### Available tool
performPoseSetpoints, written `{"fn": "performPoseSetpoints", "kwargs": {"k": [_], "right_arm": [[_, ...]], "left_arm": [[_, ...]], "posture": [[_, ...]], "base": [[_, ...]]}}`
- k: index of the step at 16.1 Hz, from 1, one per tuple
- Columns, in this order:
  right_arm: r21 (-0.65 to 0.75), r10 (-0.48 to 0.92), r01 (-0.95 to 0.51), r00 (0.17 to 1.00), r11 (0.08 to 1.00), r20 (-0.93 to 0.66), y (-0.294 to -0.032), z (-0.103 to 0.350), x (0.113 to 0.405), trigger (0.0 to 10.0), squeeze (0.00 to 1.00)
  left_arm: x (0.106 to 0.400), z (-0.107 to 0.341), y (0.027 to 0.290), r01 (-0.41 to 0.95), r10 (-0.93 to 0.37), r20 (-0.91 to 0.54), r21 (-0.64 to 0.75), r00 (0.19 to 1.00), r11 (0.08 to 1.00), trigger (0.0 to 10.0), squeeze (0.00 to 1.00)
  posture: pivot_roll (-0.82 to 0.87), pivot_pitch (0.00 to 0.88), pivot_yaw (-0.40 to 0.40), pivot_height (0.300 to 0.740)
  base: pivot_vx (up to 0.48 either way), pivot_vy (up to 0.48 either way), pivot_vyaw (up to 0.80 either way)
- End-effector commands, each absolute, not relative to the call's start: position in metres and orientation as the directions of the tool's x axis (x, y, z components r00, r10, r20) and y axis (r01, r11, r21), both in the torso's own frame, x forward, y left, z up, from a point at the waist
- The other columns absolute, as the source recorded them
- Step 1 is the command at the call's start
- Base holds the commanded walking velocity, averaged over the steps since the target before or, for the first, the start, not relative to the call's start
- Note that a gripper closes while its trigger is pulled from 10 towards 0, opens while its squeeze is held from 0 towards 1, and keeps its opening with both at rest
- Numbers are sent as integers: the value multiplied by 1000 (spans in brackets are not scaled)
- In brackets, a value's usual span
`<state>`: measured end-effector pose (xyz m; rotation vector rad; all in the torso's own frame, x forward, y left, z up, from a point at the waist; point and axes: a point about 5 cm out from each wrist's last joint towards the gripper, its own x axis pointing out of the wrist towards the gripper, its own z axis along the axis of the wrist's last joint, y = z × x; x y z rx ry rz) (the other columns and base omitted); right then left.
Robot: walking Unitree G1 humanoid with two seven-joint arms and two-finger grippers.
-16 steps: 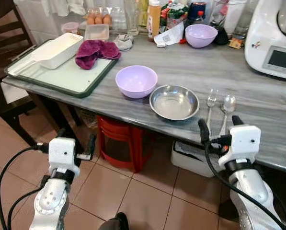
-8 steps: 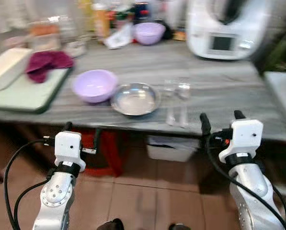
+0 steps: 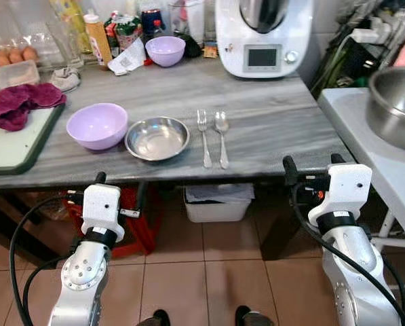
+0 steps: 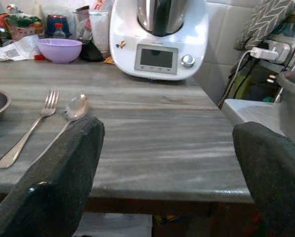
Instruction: Setting the table
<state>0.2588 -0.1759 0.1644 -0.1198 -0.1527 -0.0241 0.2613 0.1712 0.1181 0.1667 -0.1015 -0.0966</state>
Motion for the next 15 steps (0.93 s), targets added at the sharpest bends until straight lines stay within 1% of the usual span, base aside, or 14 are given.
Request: {"fn": "performPoseSetpoints", "kwargs": {"k": [1,8,10,12,15], "right_arm": [[-126,-14,34,987,991,158,-174,167,263,10000,0],[-114,-23,43,986,993,168,-174,166,270,10000,0],[-91,-25,41,985,995,171,-173,166,270,10000,0],[-50,-43,50,992,997,122,-174,162,272,10000,0],[-55,-35,42,991,998,132,-173,162,272,10000,0]], "left_arm": [[257,115,177,59,-73,78,175,994,983,10000,0],[259,116,177,68,-82,72,184,994,981,10000,0],[259,116,177,73,-88,71,186,994,980,10000,0],[260,115,176,81,-95,68,183,993,980,10000,0],[259,115,174,85,-98,65,181,993,980,10000,0]], "posture": [[-164,166,38,740],[-155,155,48,740],[-155,152,51,740],[-155,152,51,740],[-156,162,49,740]], "base": [[0,0,0],[0,0,0],[-247,0,0],[0,0,0],[0,0,0]]}}
